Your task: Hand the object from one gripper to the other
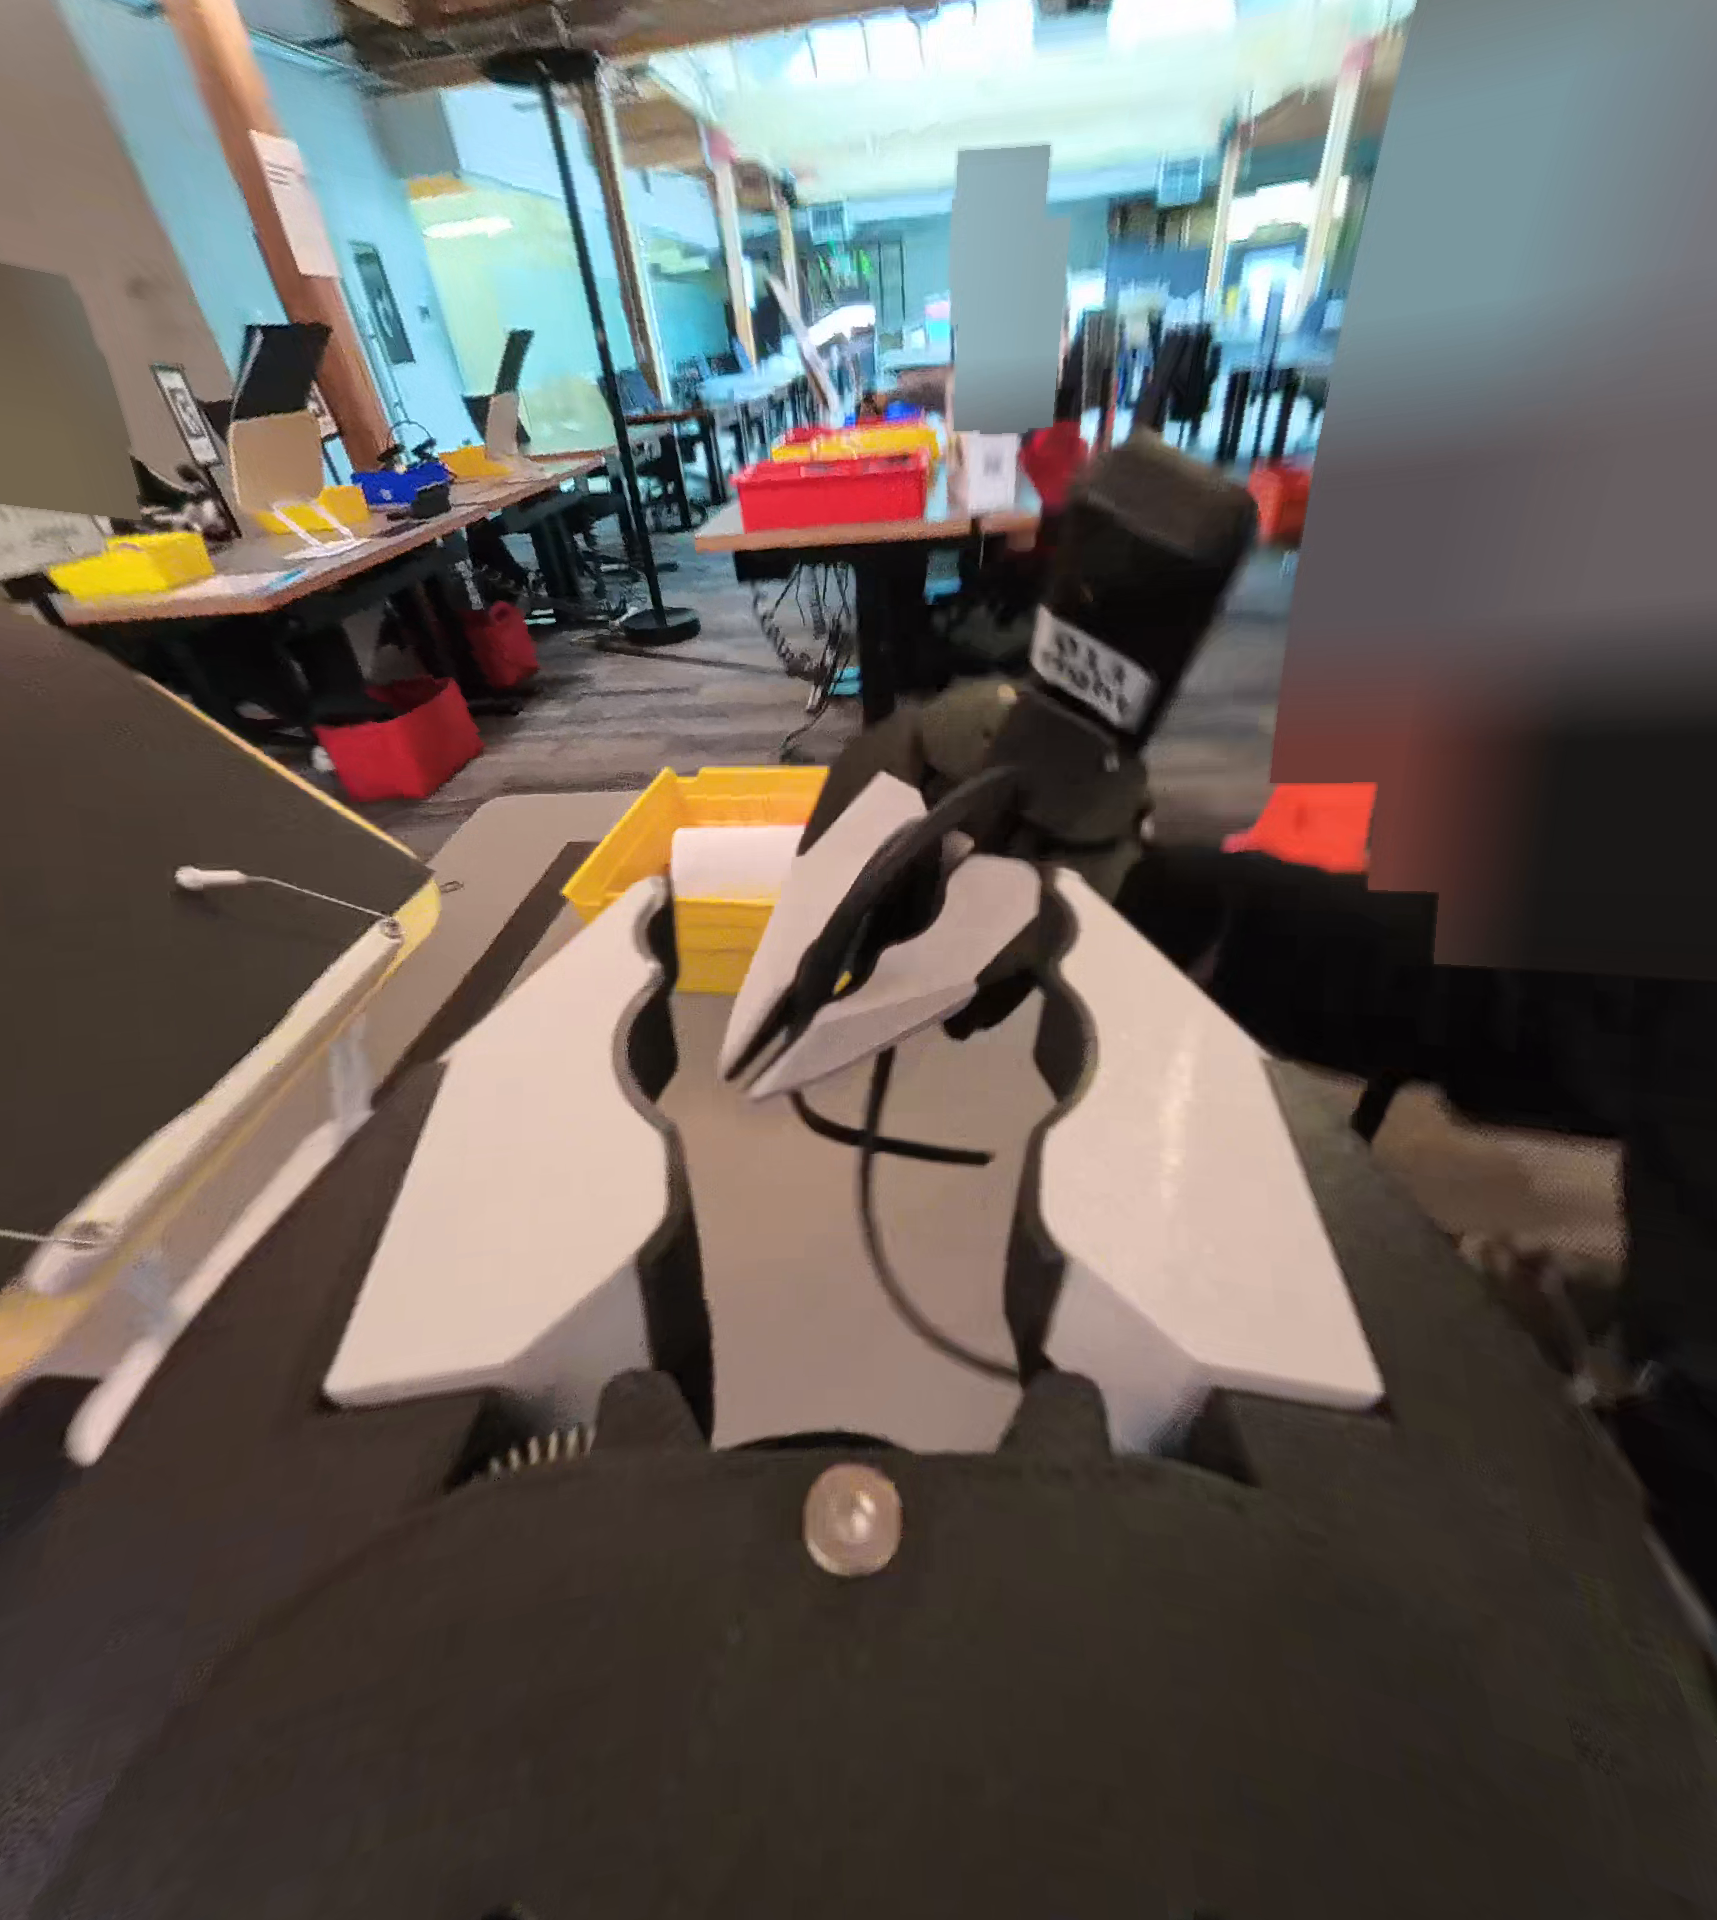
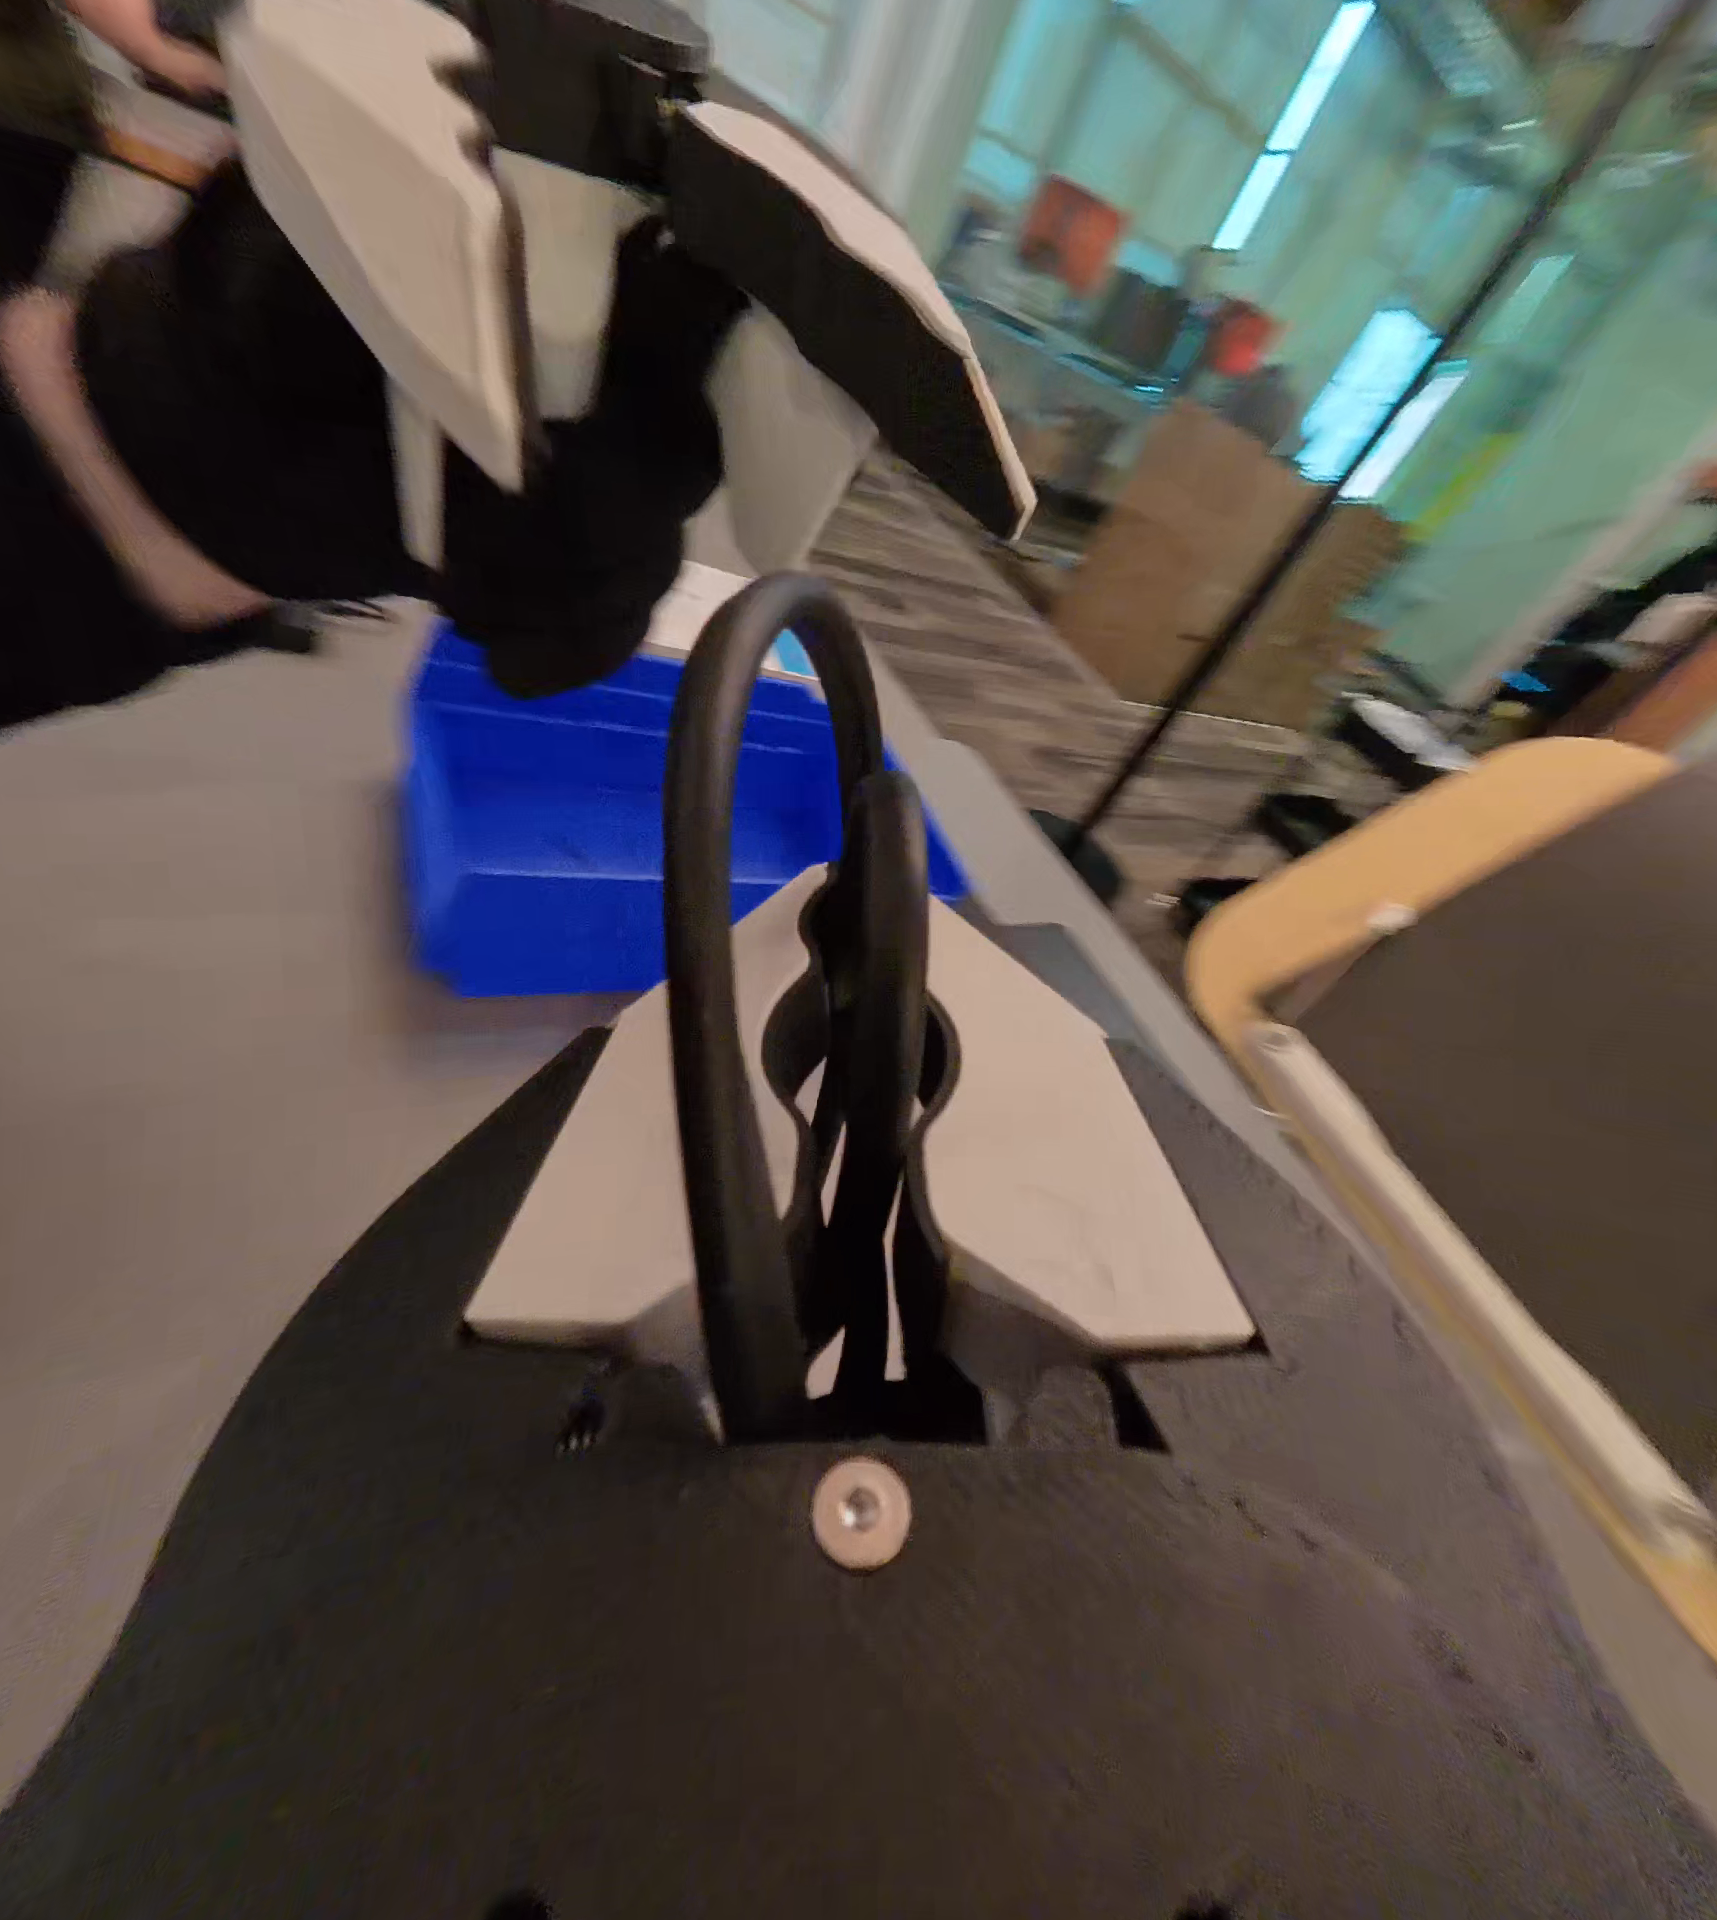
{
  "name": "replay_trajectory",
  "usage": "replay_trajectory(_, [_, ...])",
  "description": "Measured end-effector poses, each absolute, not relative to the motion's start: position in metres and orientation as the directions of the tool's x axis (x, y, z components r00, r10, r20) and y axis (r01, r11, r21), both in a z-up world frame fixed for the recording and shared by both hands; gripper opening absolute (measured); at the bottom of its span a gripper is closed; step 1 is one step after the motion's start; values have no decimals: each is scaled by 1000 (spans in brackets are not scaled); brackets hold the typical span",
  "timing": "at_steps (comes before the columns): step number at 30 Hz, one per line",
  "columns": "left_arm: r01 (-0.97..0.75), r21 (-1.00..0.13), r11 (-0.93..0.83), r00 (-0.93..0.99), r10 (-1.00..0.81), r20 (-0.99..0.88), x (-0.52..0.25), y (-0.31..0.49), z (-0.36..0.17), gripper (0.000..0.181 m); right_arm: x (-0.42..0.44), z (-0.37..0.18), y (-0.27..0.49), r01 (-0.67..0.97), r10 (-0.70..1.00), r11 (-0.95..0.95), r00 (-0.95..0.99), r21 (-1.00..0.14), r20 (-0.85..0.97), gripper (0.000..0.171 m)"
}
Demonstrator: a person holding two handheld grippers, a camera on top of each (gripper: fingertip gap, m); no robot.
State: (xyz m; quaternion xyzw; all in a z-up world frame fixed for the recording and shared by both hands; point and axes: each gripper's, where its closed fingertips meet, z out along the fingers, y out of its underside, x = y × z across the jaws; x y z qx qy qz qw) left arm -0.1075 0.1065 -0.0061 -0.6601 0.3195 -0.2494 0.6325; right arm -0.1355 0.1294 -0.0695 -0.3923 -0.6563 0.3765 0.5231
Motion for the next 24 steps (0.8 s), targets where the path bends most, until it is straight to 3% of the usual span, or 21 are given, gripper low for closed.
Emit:
replay_trajectory(2, [17, -999, -31, 658, -752, 34, -107, 113, -4, 90, -137, -68, 151, 162, 874, 480, 1, -862, 486, 2])
replay_trajectory(5, [47, -997, -54, 668, -741, 72, -97, 126, -15, 104, -138, -67, 164, 193, 821, 536, 107, -822, 560, 2])
replay_trajectory(14, [158, -985, -67, 685, -711, 158, -73, 144, -27, 117, -137, -62, 180, 245, 693, 626, 262, -740, 672, 2])
replay_trajectory(20, [245, -969, -32, 712, -673, 202, -75, 154, -31, 113, -137, -55, 172, 236, 645, 666, 293, -707, 705, 1])
replay_trajectory(24, [222, -975, 11, 725, -670, 158, -75, 152, -30, 90, -141, -58, 168, 237, 653, 662, 283, -711, 702, 2])
